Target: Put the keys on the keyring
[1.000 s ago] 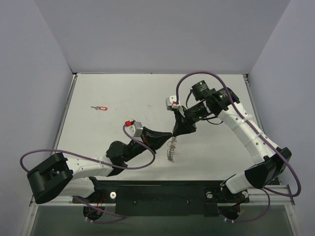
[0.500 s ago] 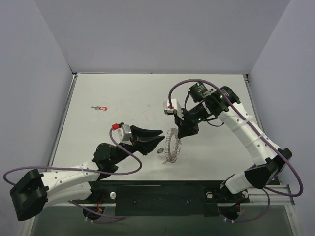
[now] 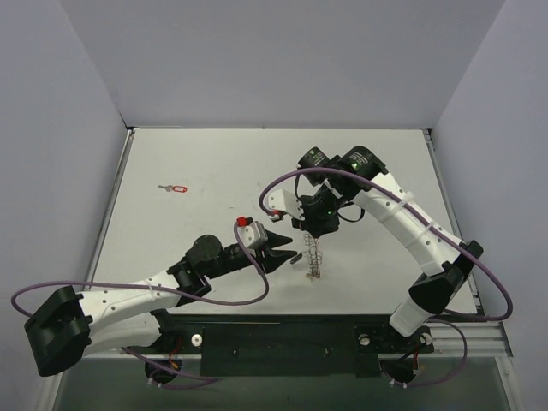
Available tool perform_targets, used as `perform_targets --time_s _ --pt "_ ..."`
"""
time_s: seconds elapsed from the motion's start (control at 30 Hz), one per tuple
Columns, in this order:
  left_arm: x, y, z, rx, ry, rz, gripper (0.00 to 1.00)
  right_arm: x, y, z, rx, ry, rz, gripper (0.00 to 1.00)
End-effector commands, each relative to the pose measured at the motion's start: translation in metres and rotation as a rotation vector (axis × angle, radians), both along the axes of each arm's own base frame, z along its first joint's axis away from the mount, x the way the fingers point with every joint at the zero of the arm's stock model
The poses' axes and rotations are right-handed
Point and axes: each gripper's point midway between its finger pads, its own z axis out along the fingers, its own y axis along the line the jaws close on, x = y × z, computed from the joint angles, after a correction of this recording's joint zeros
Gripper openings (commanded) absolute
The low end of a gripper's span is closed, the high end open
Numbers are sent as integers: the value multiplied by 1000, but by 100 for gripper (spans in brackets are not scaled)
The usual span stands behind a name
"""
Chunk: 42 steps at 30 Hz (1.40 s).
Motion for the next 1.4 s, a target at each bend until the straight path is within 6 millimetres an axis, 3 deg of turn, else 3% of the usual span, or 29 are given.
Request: perform_targets --time_s 0.0,0.07,0.23,0.53,0.77,1.03,1.37 --pt "10 -11 26 -94 -140 20 42 -29 -44 1 -198 103 47 0" --pt "15 -14 32 -138 -184 35 35 -30 -44 0 -204 110 55 0" --pt "23 -18 47 -219 -221 63 34 -28 -41 -2 -212 123 67 0" --pt "28 -29 35 -217 -193 52 33 -32 -33 2 -171 146 75 0" --pt "38 -30 37 -221 -206 98 33 -35 -32 5 -146 154 80 0" --pt "36 -35 36 -213 -212 68 33 -37 -30 6 -133 161 84 0" --pt "27 -48 26 -153 -206 -16 22 -37 -31 9 -118 157 77 0"
